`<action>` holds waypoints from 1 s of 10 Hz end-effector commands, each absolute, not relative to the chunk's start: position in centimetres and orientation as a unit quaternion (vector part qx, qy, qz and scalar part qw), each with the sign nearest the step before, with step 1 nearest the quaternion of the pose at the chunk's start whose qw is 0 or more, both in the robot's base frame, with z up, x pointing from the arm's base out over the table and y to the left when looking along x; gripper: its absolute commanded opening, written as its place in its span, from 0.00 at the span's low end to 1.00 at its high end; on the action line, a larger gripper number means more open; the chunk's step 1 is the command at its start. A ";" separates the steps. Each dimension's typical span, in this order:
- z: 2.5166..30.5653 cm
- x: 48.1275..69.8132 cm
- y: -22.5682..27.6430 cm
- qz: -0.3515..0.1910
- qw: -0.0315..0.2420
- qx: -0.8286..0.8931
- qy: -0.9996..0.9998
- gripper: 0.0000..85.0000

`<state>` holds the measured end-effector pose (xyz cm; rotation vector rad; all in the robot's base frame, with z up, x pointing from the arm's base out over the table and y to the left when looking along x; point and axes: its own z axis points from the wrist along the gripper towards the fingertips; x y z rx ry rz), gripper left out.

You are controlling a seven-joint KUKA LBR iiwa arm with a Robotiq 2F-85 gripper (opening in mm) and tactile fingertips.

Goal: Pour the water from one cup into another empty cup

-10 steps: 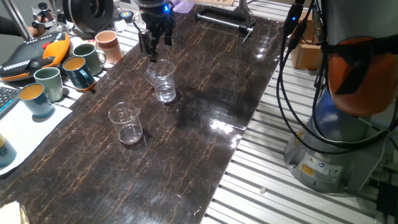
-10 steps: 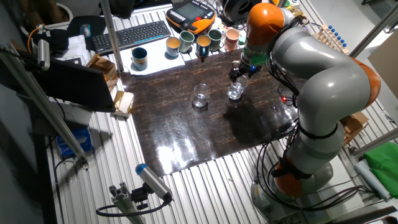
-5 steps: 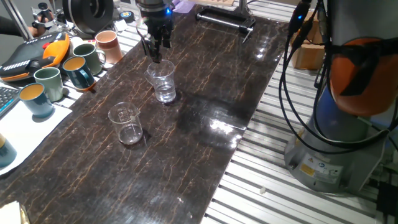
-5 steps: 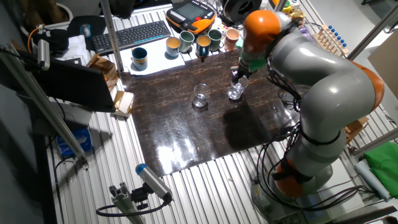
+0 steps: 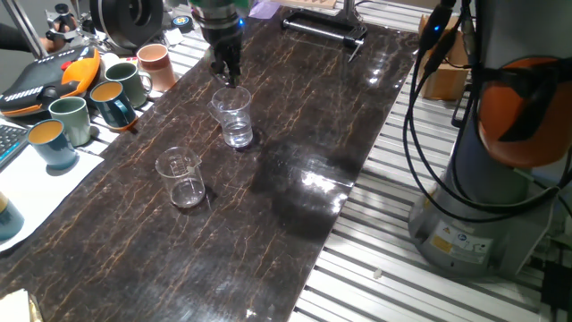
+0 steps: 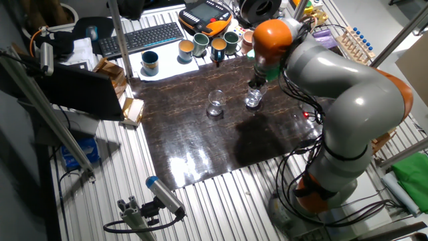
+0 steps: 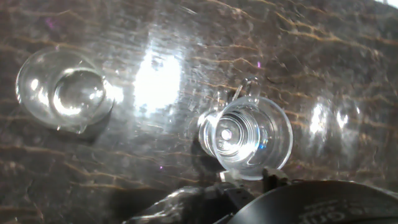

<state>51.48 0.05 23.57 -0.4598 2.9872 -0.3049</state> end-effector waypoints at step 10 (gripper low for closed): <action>23.6 51.5 0.0 -0.022 -0.041 0.000 0.999 0.01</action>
